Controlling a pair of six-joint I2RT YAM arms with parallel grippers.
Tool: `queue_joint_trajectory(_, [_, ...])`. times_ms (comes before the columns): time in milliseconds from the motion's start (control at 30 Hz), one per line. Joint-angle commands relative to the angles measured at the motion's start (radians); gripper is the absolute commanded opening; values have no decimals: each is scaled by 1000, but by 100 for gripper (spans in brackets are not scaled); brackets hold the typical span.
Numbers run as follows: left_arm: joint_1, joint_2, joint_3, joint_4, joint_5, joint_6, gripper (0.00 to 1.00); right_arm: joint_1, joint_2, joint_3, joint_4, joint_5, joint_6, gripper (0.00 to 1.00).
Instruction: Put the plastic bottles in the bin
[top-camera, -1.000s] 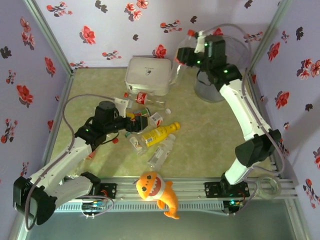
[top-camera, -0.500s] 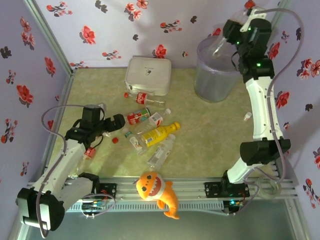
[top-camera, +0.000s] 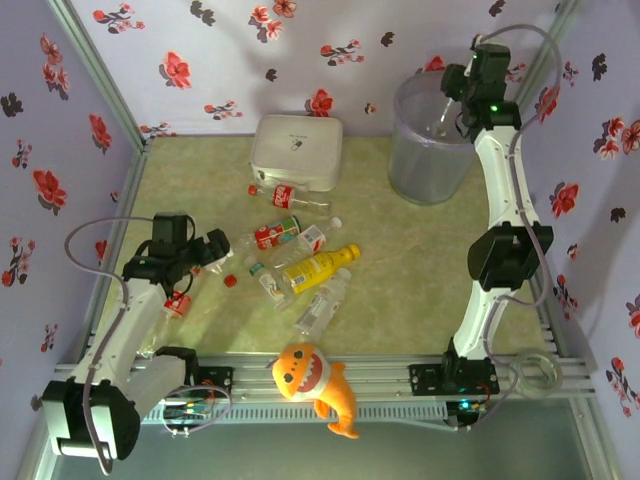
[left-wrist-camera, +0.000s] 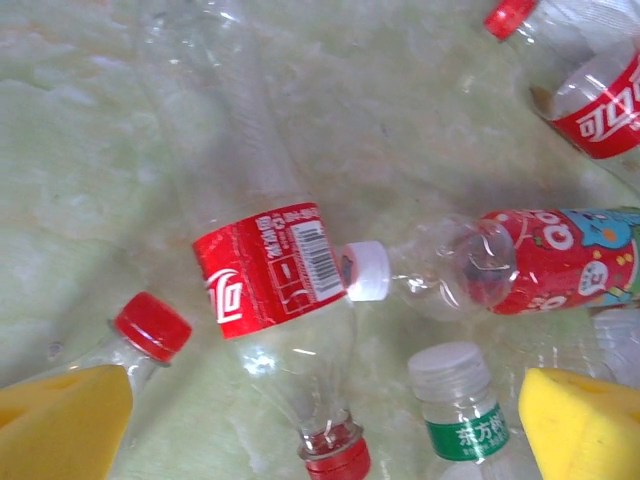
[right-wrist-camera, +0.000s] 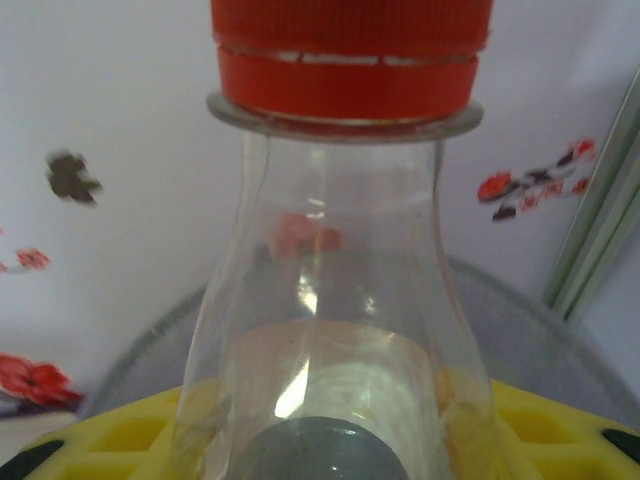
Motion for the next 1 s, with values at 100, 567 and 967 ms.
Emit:
queue_joint_trajectory(100, [71, 33, 10, -21, -36, 42, 100, 5, -9, -99, 25, -26, -20, 51])
queue_joint_trajectory(567, [128, 131, -27, 0, -111, 38, 100, 4, 62, -125, 0, -23, -43, 65])
queue_joint_trajectory(967, [130, 145, -32, -10, -137, 43, 100, 3, 61, -59, -63, -28, -70, 88])
